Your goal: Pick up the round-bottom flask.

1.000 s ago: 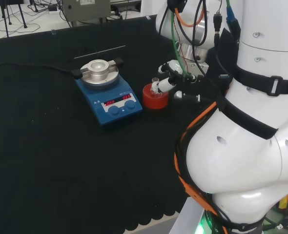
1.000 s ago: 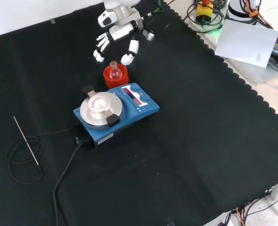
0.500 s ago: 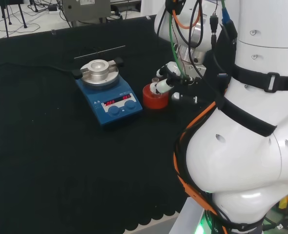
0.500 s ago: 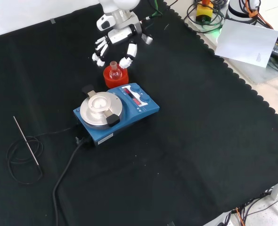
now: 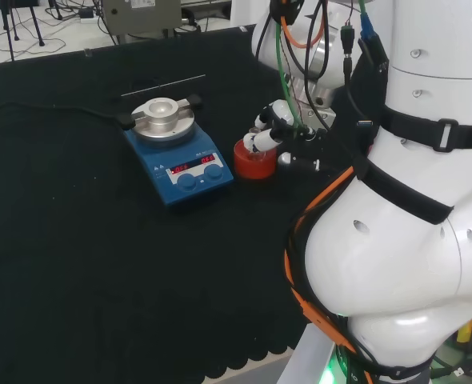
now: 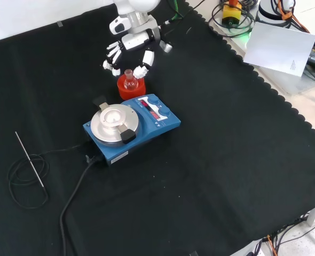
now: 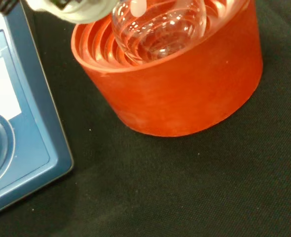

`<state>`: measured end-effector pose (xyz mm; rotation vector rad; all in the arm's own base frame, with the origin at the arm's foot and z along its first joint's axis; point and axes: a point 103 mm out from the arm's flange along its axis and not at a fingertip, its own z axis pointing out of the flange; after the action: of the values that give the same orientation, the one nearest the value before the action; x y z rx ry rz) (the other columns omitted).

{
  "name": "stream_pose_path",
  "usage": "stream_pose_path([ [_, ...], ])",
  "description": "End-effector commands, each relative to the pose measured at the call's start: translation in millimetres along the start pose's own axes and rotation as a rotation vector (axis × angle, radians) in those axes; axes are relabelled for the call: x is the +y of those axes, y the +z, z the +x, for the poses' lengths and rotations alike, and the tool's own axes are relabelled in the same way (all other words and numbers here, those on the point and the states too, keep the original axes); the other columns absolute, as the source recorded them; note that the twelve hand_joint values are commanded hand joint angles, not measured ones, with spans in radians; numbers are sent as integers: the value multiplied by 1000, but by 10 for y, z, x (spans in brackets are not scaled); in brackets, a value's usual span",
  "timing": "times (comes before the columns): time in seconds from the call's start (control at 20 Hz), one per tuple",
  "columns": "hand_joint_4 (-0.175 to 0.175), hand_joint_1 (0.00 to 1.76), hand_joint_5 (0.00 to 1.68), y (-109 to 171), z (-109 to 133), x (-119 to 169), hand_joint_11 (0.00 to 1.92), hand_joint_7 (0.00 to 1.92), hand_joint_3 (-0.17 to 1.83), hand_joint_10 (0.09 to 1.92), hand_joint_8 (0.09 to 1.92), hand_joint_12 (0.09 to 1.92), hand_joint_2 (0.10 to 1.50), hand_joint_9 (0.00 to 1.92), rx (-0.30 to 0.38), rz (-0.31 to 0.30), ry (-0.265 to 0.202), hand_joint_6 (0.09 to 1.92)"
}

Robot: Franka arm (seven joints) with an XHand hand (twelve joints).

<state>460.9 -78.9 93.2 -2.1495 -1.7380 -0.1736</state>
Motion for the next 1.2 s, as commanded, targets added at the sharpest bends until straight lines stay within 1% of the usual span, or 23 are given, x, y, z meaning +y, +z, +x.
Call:
stream_pose_path([
  [0.05,-25,805,567,14,11,10,0,236,669,599,513,1336,678,451,-11,5,1,617],
  [0.4,-23,814,556,8,-2,28,0,236,656,601,517,1342,685,452,-10,3,3,662],
  [0.55,-21,818,562,13,19,46,0,243,650,603,521,1347,692,453,-25,-2,3,684],
  [0.95,-8,843,627,28,63,74,10,259,642,608,528,1360,717,467,-55,-12,3,760],
  [1.2,-2,850,674,29,46,75,22,271,640,610,532,1360,726,476,-54,-10,6,795],
])
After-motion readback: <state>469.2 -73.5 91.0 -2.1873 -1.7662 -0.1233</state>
